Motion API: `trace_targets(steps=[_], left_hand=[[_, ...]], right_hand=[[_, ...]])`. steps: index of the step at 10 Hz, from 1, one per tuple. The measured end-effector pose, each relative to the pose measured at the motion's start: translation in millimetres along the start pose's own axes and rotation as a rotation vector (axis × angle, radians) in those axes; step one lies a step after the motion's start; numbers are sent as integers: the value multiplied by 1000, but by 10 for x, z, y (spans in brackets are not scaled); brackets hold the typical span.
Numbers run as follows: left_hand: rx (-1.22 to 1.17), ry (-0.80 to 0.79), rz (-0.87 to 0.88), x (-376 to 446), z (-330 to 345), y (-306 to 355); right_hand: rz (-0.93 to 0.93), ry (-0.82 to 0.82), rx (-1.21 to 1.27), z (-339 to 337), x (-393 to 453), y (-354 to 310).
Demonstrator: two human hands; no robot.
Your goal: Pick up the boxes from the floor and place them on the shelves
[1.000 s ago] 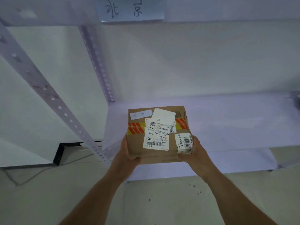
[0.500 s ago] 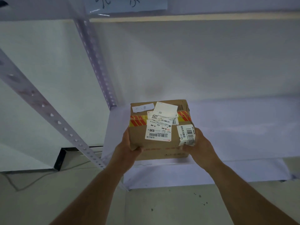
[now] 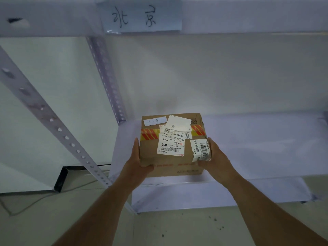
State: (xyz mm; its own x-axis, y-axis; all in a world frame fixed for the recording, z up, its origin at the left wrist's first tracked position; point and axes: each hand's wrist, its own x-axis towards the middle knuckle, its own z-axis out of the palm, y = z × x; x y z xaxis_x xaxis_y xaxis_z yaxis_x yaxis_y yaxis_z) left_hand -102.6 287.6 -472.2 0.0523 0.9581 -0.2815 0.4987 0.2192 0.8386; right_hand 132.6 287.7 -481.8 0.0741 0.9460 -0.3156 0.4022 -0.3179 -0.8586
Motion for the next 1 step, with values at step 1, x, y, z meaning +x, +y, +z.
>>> trace_targets(steps=[1], left_hand=[[-79,12,-42,-209,-28,238]], right_hand=[[60,41,-149,-55,-90,-141]])
